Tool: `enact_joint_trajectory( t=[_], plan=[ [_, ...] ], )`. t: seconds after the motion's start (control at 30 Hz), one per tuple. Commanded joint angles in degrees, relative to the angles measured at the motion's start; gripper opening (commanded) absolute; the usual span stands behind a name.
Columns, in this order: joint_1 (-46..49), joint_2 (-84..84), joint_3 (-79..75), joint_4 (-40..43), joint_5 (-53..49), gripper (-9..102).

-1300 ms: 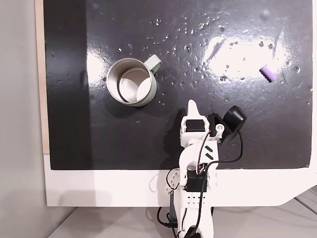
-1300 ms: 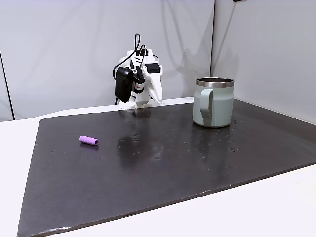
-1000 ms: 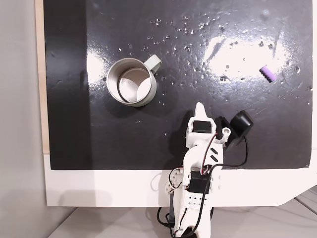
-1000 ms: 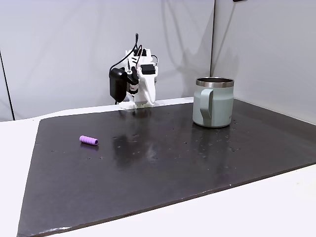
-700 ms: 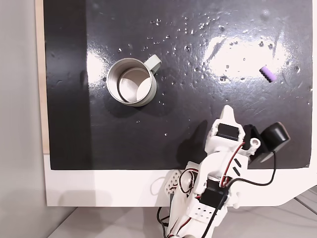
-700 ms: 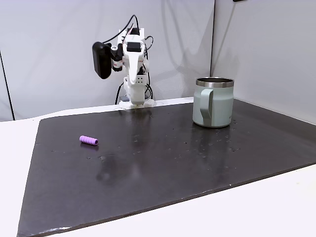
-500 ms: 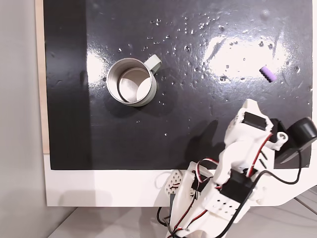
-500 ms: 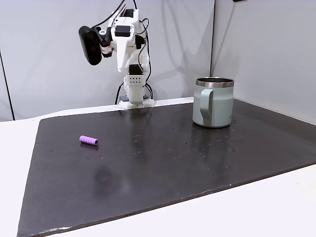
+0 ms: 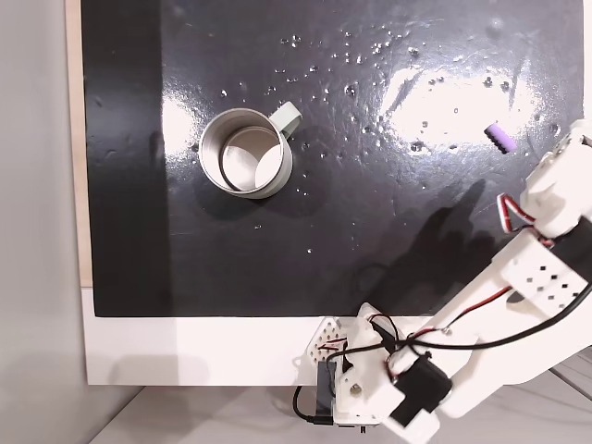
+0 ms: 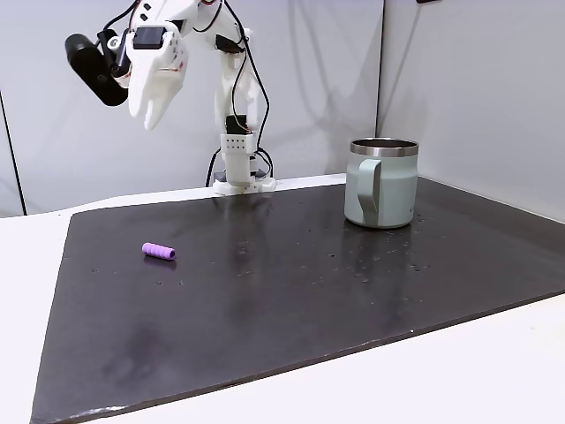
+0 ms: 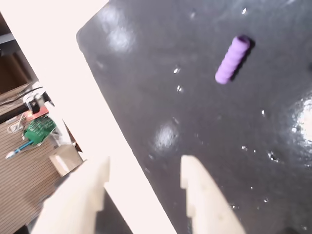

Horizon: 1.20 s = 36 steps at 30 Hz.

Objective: Grasp a pengrip and put it in the cup.

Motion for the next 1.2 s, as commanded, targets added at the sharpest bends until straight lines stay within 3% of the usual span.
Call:
enact_joint_trajectory(
  t=[0.0,0.27,0.5,1.17],
  plan=[
    [0.6,-8.1,-17.8,4.9,-1.9,24],
    [-1.1,-30.9,-43.0,18.1,-3.9,26],
    [-3.1,-40.0,-47.6,21.8,-1.6,26],
    [-3.9,-46.1,-30.8,10.7,-0.4,26]
  ],
)
